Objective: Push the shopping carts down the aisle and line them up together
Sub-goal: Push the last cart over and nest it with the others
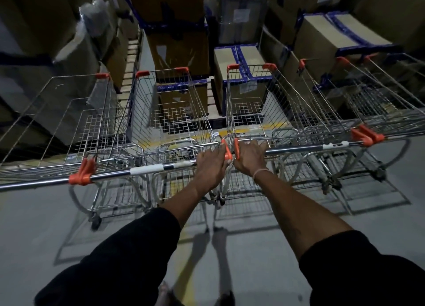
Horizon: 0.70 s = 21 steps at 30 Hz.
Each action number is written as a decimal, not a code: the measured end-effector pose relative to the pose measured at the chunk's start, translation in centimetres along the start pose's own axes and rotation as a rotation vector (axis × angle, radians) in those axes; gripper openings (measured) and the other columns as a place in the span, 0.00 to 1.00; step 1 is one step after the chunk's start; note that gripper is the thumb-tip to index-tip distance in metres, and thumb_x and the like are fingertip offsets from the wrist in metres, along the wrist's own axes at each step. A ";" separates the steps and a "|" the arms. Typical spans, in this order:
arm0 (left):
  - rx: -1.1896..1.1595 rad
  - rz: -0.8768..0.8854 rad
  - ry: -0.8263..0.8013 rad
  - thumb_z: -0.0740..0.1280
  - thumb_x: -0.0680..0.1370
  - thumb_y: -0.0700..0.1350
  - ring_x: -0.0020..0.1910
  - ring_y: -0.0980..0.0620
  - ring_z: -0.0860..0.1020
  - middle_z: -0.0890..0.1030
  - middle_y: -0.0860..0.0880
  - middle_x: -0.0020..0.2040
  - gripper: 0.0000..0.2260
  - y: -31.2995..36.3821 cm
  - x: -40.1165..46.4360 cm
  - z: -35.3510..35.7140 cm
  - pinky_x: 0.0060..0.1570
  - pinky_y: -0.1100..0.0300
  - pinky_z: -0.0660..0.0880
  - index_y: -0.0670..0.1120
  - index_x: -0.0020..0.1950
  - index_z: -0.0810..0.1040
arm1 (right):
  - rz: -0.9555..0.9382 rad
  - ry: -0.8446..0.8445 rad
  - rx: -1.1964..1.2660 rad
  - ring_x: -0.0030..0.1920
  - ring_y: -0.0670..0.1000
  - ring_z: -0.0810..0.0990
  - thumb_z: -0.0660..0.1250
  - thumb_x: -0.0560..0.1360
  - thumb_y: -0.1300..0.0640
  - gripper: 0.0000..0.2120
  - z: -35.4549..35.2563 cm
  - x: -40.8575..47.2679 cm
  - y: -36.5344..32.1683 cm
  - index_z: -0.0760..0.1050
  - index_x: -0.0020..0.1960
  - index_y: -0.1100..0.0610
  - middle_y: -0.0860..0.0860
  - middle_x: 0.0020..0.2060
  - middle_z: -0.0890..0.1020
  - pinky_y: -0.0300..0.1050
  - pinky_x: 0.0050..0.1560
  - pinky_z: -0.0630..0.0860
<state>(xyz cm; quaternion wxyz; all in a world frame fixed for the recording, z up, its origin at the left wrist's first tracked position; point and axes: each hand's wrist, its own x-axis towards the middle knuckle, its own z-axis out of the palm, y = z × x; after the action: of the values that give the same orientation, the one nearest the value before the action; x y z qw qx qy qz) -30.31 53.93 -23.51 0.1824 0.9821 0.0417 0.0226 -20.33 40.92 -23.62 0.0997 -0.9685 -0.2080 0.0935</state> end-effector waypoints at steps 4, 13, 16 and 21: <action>-0.011 0.002 0.017 0.55 0.87 0.57 0.66 0.42 0.71 0.75 0.43 0.71 0.28 -0.3 0.0 0.3 0.60 0.50 0.59 0.47 0.84 0.55 | -0.010 0.015 -0.031 0.66 0.59 0.74 0.71 0.77 0.41 0.21 0.7 0.2 0.4 0.76 0.66 0.49 0.52 0.52 0.83 0.59 0.73 0.61; 0.008 -0.021 -0.022 0.57 0.85 0.58 0.67 0.44 0.69 0.73 0.44 0.70 0.29 0.0 -0.3 0.5 0.69 0.46 0.61 0.47 0.83 0.55 | -0.031 0.038 -0.039 0.66 0.59 0.74 0.72 0.75 0.44 0.24 1.4 0.5 1.1 0.75 0.68 0.49 0.52 0.52 0.83 0.57 0.69 0.62; 0.031 -0.009 -0.012 0.57 0.85 0.58 0.72 0.42 0.65 0.69 0.41 0.74 0.30 0.4 -0.6 0.6 0.73 0.44 0.58 0.45 0.83 0.56 | -0.023 -0.004 -0.007 0.70 0.61 0.72 0.72 0.76 0.40 0.27 1.4 0.8 1.2 0.75 0.70 0.50 0.54 0.56 0.84 0.60 0.72 0.61; 0.102 0.038 -0.015 0.54 0.86 0.58 0.82 0.40 0.53 0.56 0.39 0.83 0.32 1.5 -1.1 0.8 0.79 0.38 0.51 0.40 0.83 0.52 | -0.084 -0.068 0.000 0.74 0.62 0.69 0.71 0.78 0.39 0.26 0.8 0.7 1.9 0.73 0.70 0.51 0.54 0.65 0.81 0.62 0.74 0.59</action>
<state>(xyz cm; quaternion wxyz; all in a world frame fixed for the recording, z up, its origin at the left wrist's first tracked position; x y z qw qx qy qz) -31.26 52.14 -23.76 0.1321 0.9908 0.0230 0.0166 -19.15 39.63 -24.93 0.0962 -0.9552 -0.2517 0.1222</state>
